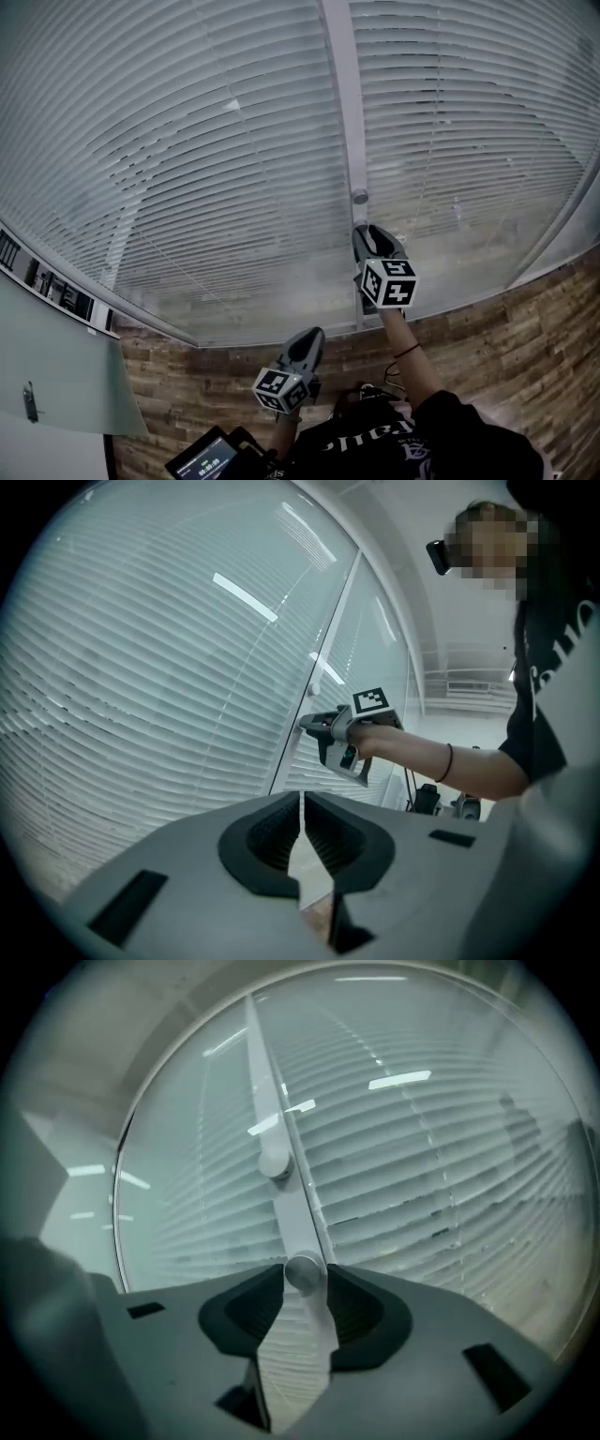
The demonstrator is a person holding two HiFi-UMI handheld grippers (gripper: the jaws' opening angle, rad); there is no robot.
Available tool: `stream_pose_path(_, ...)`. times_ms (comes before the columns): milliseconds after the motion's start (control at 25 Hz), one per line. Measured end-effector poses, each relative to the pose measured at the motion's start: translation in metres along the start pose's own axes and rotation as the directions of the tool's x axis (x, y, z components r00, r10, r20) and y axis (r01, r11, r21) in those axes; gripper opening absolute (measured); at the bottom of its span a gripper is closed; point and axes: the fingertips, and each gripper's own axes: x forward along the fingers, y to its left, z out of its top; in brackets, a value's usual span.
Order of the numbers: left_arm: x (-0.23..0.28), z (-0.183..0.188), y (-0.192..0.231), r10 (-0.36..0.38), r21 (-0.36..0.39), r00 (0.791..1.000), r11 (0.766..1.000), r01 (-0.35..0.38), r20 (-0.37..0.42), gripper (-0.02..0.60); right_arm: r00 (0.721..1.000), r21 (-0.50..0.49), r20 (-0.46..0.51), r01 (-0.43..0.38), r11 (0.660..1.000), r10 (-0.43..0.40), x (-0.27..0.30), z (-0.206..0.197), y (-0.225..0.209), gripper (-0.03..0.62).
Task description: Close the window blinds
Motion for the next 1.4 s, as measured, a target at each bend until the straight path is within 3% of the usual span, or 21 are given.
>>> stream_pose_path(80, -0.001, -0.001, 0.005, 0.008, 0.003, 1.000, 1.000, -0.008, 0.001, 0.005, 1.000, 0.066, 0.019, 0.003, 0.998, -0.004, 0.002, 0.003, 0.000, 0.135)
stream_pose_path(240, -0.004, 0.000, 0.008, 0.016, -0.016, 1.000, 1.000, -0.016, 0.012, 0.005, 0.999, -0.004, 0.003, 0.042, 0.999, -0.042, 0.002, 0.003, -0.001, 0.133)
stream_pose_path(360, -0.005, 0.005, 0.007, 0.014, -0.021, 1.000, 1.000, -0.014, 0.015, 0.005, 0.997, -0.233, -0.012, 0.076, 0.970, -0.081, -0.001, 0.007, 0.003, 0.129)
stream_pose_path(400, -0.004, 0.006, 0.007, 0.014, -0.019, 1.000, 1.000, -0.014, 0.014, 0.005, 0.994, -0.405, -0.017, 0.094, 0.909, -0.110, -0.001, 0.008, 0.006, 0.129)
stream_pose_path(480, -0.003, 0.004, 0.009, 0.013, -0.015, 1.000, 1.000, -0.013, 0.013, 0.005, 0.986, -0.748, -0.015, 0.100, 0.656, -0.168, 0.000, 0.004, 0.012, 0.127)
stream_pose_path(520, -0.003, 0.003, 0.009, 0.013, -0.014, 1.000, 1.000, -0.013, 0.012, 0.005, 0.984, -0.845, -0.011, 0.085, 0.527, -0.177, 0.001, 0.001, 0.015, 0.127)
stream_pose_path(560, -0.003, 0.003, 0.010, 0.013, -0.014, 1.000, 1.000, -0.012, 0.011, 0.005, 0.985, -0.895, -0.012, 0.065, 0.442, -0.170, 0.001, -0.002, 0.016, 0.127)
stream_pose_path(680, 0.001, 0.003, 0.009, 0.001, -0.015, 1.000, 1.000, -0.001, 0.008, 0.005, 0.992, -0.935, -0.026, 0.019, 0.355, -0.120, 0.002, -0.004, 0.018, 0.127)
stream_pose_path(720, 0.002, 0.003, 0.007, -0.004, -0.014, 1.000, 1.000, 0.005, 0.006, 0.005, 0.994, -0.925, -0.029, 0.014, 0.380, -0.109, 0.002, -0.004, 0.017, 0.127)
stream_pose_path(760, 0.004, 0.003, 0.005, -0.011, -0.013, 1.000, 1.000, 0.011, 0.005, 0.005, 0.995, -0.889, -0.035, 0.013, 0.458, -0.095, 0.001, -0.002, 0.017, 0.127)
stream_pose_path(880, 0.008, 0.002, 0.000, -0.026, -0.013, 1.000, 1.000, 0.026, 0.006, 0.005, 0.998, -0.535, -0.053, 0.008, 0.845, -0.043, 0.000, 0.000, 0.009, 0.129)
stream_pose_path(920, 0.009, 0.001, 0.000, -0.028, -0.013, 1.000, 1.000, 0.028, 0.005, 0.005, 0.998, -0.377, -0.051, 0.007, 0.926, -0.029, 0.001, -0.001, 0.006, 0.129)
stream_pose_path(960, 0.009, 0.001, 0.000, -0.027, -0.012, 1.000, 1.000, 0.027, 0.003, 0.005, 0.999, -0.237, -0.043, 0.009, 0.971, -0.020, 0.003, -0.001, 0.003, 0.129)
stream_pose_path(1040, 0.009, 0.000, 0.003, -0.020, -0.016, 1.000, 1.000, 0.020, 0.003, 0.005, 1.000, -0.055, -0.020, 0.023, 0.998, -0.024, 0.005, 0.001, 0.000, 0.129)
stream_pose_path(1120, 0.008, 0.000, 0.006, -0.011, -0.023, 1.000, 1.000, 0.011, 0.004, 0.005, 0.999, -0.058, -0.018, 0.049, 0.997, -0.050, 0.006, 0.003, -0.001, 0.129)
stream_pose_path(1160, 0.007, 0.000, 0.007, -0.005, -0.024, 1.000, 1.000, 0.006, 0.005, 0.005, 0.998, -0.150, -0.024, 0.061, 0.987, -0.065, 0.006, 0.004, 0.000, 0.129)
stream_pose_path(1200, 0.006, 0.000, 0.009, 0.000, -0.025, 1.000, 1.000, 0.000, 0.006, 0.005, 0.996, -0.306, -0.033, 0.071, 0.949, -0.086, 0.005, 0.004, 0.002, 0.129)
stream_pose_path(1240, 0.005, -0.001, 0.011, 0.005, -0.027, 1.000, 1.000, -0.004, 0.008, 0.005, 0.993, -0.505, -0.038, 0.081, 0.860, -0.116, 0.005, 0.003, 0.006, 0.129)
stream_pose_path(1320, 0.002, -0.002, 0.015, 0.017, -0.029, 1.000, 0.999, -0.016, 0.007, 0.005, 0.984, -0.815, -0.025, 0.081, 0.573, -0.174, 0.006, 0.000, 0.013, 0.129)
stream_pose_path(1360, 0.001, -0.003, 0.017, 0.023, -0.030, 1.000, 0.999, -0.023, 0.005, 0.005, 0.984, -0.874, -0.016, 0.073, 0.480, -0.180, 0.007, -0.002, 0.015, 0.129)
stream_pose_path(1400, 0.000, -0.003, 0.019, 0.027, -0.031, 1.000, 0.999, -0.027, 0.004, 0.005, 0.985, -0.895, -0.014, 0.064, 0.442, -0.171, 0.007, -0.003, 0.015, 0.129)
